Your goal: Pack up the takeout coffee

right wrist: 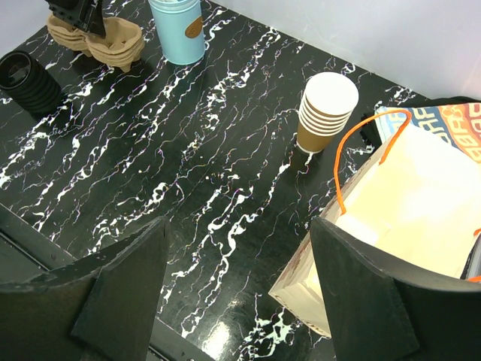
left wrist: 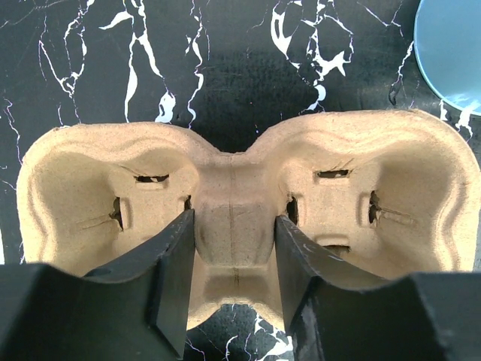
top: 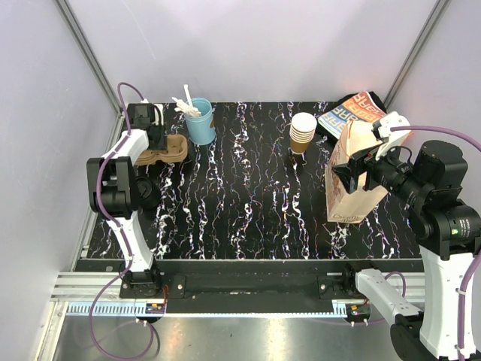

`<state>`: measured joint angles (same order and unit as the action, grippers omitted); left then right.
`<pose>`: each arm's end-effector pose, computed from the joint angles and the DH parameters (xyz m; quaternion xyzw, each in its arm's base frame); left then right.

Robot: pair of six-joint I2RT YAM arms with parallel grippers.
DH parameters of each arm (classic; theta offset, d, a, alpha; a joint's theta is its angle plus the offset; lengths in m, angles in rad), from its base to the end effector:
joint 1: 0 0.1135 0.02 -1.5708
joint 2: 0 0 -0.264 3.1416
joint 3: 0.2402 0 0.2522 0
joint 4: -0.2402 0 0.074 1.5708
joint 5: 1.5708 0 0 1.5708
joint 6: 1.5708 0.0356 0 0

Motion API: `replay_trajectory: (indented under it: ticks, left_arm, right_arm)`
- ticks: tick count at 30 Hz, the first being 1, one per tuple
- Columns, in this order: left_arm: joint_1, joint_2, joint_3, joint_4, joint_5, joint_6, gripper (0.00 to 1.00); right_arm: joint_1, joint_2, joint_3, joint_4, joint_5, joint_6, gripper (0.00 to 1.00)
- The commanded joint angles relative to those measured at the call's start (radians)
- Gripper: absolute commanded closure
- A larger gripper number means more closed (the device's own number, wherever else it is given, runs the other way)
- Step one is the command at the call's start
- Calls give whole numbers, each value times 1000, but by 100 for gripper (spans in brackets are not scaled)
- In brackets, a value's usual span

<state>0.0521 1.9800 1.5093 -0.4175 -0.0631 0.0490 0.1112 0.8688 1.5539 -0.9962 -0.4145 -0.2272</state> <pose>0.4389 0.0251 0.2131 -0.0120 0.9418 0.0466 0.3326 0.1005 0.0256 0.4839 -0.2526 0.7591 0.1326 0.5851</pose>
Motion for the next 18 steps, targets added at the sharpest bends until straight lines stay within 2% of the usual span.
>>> replay_trajectory:
  ticks: [1,18]
  left_arm:
    - [-1,-10,45,31,-21,-5,60]
    - [-3,-110,68,29,-30,-8,64]
  right_arm:
    - [-2,-4,-3,10,-27,12,19]
    - [-2,-7,-11,13,-33,14,19]
